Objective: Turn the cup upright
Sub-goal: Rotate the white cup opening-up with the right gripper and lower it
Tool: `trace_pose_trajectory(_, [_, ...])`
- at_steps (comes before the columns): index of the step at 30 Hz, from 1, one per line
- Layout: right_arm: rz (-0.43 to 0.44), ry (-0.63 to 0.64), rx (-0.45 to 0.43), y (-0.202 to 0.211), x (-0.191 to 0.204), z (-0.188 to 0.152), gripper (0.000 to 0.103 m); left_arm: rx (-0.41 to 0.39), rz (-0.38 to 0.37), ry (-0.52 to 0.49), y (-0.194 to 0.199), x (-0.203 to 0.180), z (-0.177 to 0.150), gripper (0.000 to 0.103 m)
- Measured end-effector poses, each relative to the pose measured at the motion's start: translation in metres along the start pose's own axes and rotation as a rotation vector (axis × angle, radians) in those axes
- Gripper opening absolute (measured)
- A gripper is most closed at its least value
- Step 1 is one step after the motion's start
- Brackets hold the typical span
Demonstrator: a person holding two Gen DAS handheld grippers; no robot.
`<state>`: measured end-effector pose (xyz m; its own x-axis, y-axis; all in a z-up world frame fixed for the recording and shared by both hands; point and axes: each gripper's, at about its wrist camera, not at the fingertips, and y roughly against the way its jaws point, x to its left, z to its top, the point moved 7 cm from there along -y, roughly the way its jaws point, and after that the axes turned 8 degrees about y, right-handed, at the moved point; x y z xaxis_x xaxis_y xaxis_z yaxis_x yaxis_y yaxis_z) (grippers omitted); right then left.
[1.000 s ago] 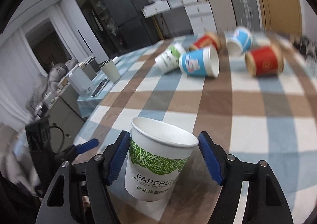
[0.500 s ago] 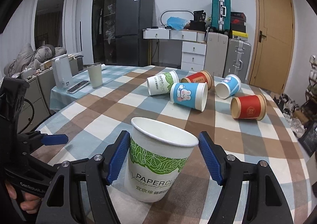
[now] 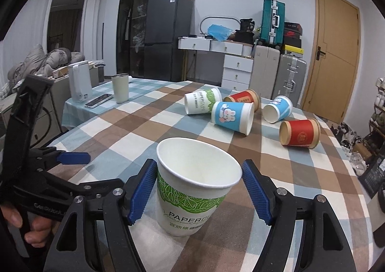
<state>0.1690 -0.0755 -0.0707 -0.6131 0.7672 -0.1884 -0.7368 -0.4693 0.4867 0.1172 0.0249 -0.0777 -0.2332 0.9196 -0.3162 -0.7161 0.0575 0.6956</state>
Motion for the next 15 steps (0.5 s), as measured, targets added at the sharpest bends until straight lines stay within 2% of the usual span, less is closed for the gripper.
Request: trace_pose_trajectory(15, [0.067,0.055,-0.006,0.006,0.020,-0.007,0.076,-0.019,0.010,-0.008,0.006,0.002,-0.003,0.102])
